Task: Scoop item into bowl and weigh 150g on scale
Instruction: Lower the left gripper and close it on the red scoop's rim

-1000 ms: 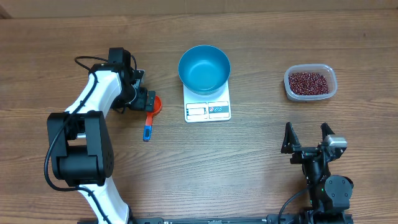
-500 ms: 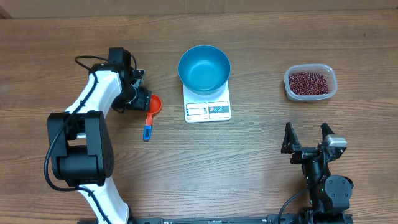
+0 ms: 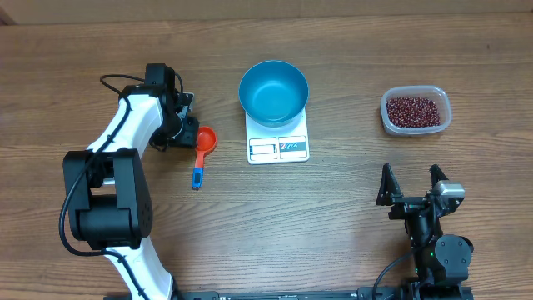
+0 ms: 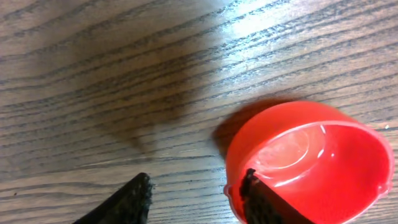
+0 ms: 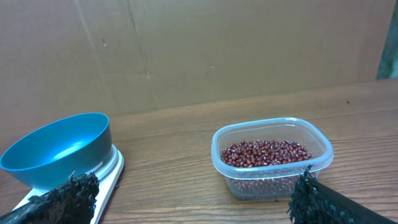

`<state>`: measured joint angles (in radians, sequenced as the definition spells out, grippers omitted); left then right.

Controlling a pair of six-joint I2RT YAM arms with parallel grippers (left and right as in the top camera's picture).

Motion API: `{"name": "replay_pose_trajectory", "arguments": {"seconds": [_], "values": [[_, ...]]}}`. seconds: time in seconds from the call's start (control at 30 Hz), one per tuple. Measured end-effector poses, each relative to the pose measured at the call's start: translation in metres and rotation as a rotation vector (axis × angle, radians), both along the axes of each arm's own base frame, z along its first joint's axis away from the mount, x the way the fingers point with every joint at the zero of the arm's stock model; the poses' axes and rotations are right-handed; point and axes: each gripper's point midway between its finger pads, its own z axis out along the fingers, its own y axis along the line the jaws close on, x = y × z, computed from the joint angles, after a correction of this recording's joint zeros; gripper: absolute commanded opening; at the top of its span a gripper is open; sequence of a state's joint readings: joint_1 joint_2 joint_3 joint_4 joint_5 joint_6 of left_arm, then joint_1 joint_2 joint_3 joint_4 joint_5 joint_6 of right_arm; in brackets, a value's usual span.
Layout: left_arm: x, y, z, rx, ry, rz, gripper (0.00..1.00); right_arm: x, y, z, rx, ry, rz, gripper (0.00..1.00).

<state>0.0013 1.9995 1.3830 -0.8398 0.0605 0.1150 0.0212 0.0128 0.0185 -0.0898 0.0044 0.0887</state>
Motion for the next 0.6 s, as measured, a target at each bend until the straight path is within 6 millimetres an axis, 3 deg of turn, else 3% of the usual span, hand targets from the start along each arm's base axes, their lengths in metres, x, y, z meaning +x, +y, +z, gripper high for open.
{"name": "replay_pose_trajectory", "arguments": {"seconds": [0.6], "values": [[0.0001,-0.0001,0.0,0.0,0.0,0.0,0.38,0.0,0.0001,0.0,0.0,0.0,0.0,1.0]]}}
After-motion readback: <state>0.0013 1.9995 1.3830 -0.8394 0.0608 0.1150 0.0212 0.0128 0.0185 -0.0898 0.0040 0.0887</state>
